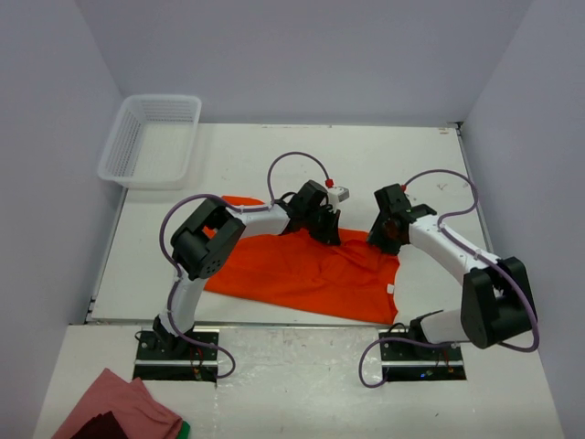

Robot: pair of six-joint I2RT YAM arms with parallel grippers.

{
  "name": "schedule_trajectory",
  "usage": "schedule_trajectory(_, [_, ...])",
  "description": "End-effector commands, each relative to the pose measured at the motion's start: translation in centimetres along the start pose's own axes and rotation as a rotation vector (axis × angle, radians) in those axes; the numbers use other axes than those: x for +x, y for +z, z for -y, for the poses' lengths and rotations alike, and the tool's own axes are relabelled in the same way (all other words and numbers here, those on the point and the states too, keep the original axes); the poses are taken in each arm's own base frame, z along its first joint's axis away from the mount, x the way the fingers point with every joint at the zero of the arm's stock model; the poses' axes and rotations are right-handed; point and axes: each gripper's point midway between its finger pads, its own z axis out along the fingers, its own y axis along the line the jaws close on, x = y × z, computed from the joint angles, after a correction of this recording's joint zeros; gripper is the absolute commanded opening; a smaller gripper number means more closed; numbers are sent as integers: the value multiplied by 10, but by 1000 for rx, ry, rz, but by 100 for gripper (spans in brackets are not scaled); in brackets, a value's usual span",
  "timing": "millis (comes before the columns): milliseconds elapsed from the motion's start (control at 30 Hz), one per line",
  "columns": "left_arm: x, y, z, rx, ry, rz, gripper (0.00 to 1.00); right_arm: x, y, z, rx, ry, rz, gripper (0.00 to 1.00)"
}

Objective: Fold and stack the t-shirts
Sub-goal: Grap the side of the flattened tshirt furthest away from the robot with both arms

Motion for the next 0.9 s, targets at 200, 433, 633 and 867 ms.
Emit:
schedule_trajectory(200, [17,0,-6,-24,-5,-50,0,-2,2,-7,-37,10,-2,35])
schedule_trajectory(433, [15,2,-6,-19,-11,-51,0,-4,1,-5,-27,-4,13,0])
schedule_trajectory(633, [16,-3,-13,-69,-8,-37,0,-29,-10,-10,-9,-33,89,0])
schedule_trajectory(867, [-42,-66,-31,-356,33,187,25,-48,-33,-34,-117,-131,127,0])
